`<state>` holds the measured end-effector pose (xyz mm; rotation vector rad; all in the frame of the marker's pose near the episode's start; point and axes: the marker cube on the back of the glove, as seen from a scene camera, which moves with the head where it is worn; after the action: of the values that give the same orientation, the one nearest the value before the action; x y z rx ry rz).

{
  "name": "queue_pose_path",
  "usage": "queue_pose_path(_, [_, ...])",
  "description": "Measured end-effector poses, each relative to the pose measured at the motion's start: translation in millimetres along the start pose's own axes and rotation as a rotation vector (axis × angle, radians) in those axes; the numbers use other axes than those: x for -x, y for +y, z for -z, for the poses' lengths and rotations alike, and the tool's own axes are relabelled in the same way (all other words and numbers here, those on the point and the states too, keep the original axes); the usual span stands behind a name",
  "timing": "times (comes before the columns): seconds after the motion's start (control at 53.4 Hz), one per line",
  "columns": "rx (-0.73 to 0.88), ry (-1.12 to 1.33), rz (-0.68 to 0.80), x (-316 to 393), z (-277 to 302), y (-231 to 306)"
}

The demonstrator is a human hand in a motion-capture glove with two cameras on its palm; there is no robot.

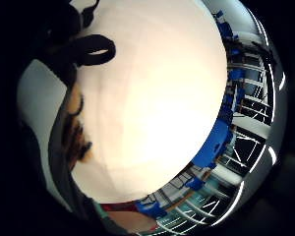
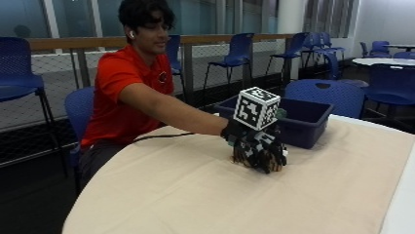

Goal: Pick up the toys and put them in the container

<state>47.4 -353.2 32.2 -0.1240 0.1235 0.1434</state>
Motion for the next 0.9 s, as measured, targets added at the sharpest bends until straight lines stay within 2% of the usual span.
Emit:
queue_pose_path(0.187, [-0.18, 0.047, -0.005, 7.7, -0.7, 0.9])
queue_pose_path(0.3, [-0.165, 0.084, -0.015, 10.1, 11.4, 11.7])
queue_pose_path(0.543, [-0.178, -0.006, 0.018, 23.0, 79.8, 48.1])
queue_pose_path(0.711, [-0.217, -0.053, 0.111, 73.7, 139.0, 81.5])
queue_pose_path(0.899, [-0.254, -0.084, 0.239, 147.2, 158.2, 108.3])
